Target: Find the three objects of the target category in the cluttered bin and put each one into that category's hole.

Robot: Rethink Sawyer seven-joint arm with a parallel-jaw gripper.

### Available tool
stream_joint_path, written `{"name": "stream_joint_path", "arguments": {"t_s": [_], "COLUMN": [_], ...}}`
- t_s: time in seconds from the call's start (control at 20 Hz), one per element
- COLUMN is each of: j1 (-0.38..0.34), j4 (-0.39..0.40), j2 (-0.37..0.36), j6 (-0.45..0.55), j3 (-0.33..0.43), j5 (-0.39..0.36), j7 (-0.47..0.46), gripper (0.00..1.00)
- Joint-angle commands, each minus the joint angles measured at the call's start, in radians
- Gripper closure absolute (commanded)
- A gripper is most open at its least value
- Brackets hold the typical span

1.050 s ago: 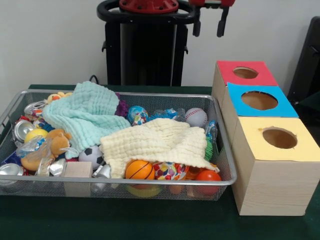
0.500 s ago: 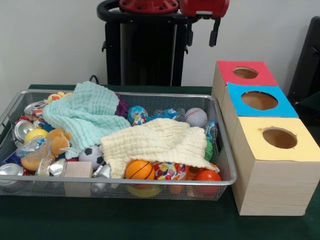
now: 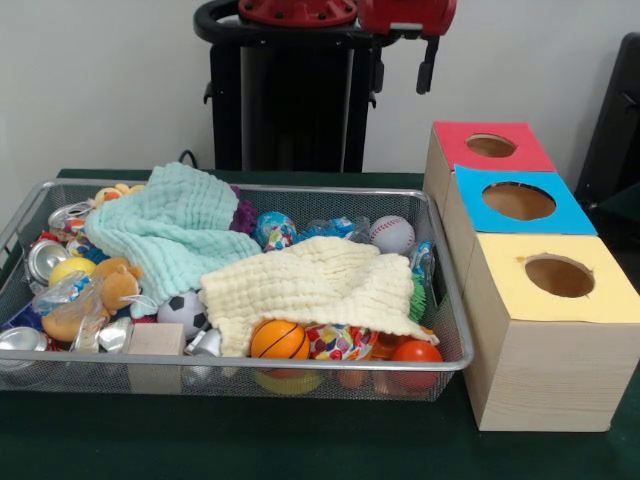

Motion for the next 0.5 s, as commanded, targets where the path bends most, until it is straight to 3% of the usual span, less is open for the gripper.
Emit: {"name": "stream_joint_path", "arguments": {"t_s": [0.05, 0.5], "j1": [-0.021, -0.052], "j4": [-0.032, -0.021], "j2": [0.068, 0.087], "j6": [-0.073, -0.104], "j3": [0.056, 0.068], "j5": [-0.058, -0.074], "j7": [0.088, 0.070], "gripper": [0.00, 0.00]}}
